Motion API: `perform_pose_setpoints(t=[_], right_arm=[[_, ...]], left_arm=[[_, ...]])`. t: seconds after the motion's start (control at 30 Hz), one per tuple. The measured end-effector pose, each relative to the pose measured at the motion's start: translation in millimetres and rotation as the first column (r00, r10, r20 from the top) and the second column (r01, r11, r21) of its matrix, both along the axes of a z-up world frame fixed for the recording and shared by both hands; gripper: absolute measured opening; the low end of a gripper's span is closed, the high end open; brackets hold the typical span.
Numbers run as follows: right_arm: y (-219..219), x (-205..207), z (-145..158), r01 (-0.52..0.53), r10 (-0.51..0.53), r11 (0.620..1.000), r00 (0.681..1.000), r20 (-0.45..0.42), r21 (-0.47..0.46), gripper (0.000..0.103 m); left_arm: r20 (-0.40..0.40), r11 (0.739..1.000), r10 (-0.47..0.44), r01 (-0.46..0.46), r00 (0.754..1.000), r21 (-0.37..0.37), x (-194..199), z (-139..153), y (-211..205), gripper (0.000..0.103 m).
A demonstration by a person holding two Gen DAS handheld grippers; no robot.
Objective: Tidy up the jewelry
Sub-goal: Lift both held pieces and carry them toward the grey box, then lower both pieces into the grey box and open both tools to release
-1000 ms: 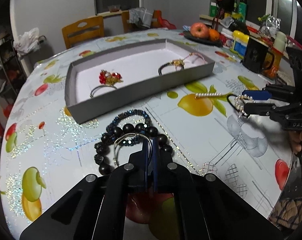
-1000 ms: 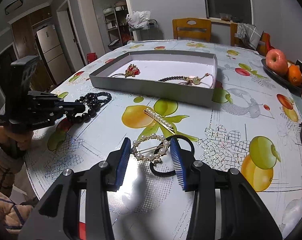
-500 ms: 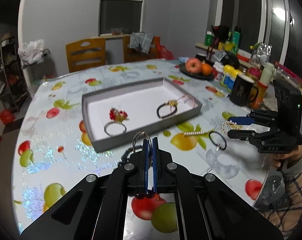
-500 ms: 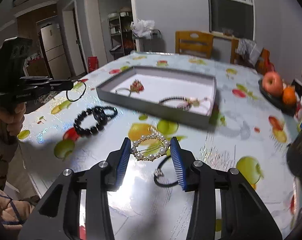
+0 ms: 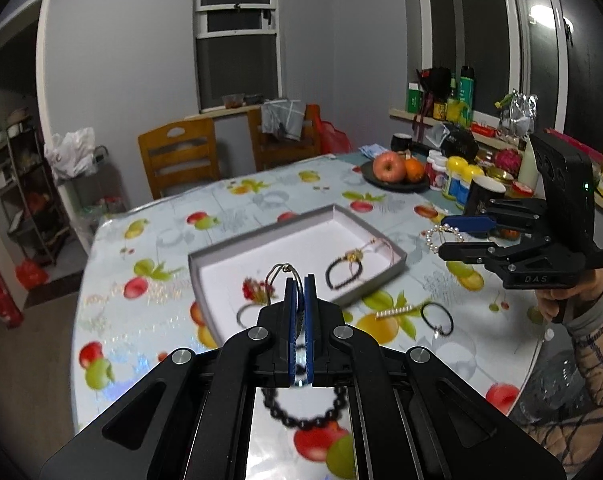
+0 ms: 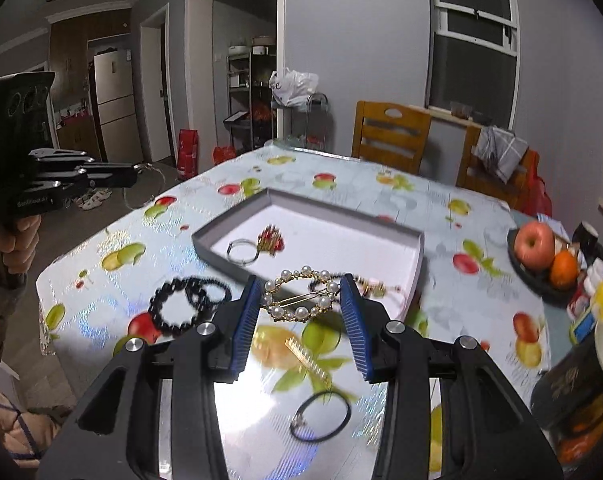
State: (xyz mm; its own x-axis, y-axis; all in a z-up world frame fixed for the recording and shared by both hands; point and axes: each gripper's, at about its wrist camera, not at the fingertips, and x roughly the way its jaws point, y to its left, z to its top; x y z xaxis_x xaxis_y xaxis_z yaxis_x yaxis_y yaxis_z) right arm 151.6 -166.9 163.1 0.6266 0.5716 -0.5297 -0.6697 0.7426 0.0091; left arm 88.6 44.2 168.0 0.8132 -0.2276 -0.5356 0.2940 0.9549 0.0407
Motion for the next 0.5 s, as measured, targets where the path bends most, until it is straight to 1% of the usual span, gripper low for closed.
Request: perform_pose_setpoints(t=[0.17, 0.27, 0.4, 0.5], right_arm=[[12.1, 25.8, 18.5, 0.005, -0.005, 1.0, 1.0, 0.026, 0.003, 0.041], [18.7, 45.8, 22.4, 0.011, -0.012, 1.0, 1.0, 0.02, 0.022, 0.041], [27.9, 73.7, 15.6, 0.03, -0.03, 0.999, 1.0, -0.005, 0.04, 0.041], [34.2, 101.1, -0.2, 0.054, -0.051, 0.997, 0.997, -0.051, 0.059, 0.041]], left_arm=[[0.02, 1.0, -0.005, 0.005, 1.0, -0.023, 31.0, 9.7, -1.2, 0.004], [0.019, 0.999, 0.001, 0.0, 1.0, -0.041, 55.2, 9.3, -2.3, 0.004], [-0.001, 0.997, 0.014, -0.014, 1.0, -0.072, 88.5, -1.0, -2.8, 0.004], [-0.025, 0.994, 0.032, -0.034, 0.999, -0.108, 112.3, -15.2, 0.7, 0.004]])
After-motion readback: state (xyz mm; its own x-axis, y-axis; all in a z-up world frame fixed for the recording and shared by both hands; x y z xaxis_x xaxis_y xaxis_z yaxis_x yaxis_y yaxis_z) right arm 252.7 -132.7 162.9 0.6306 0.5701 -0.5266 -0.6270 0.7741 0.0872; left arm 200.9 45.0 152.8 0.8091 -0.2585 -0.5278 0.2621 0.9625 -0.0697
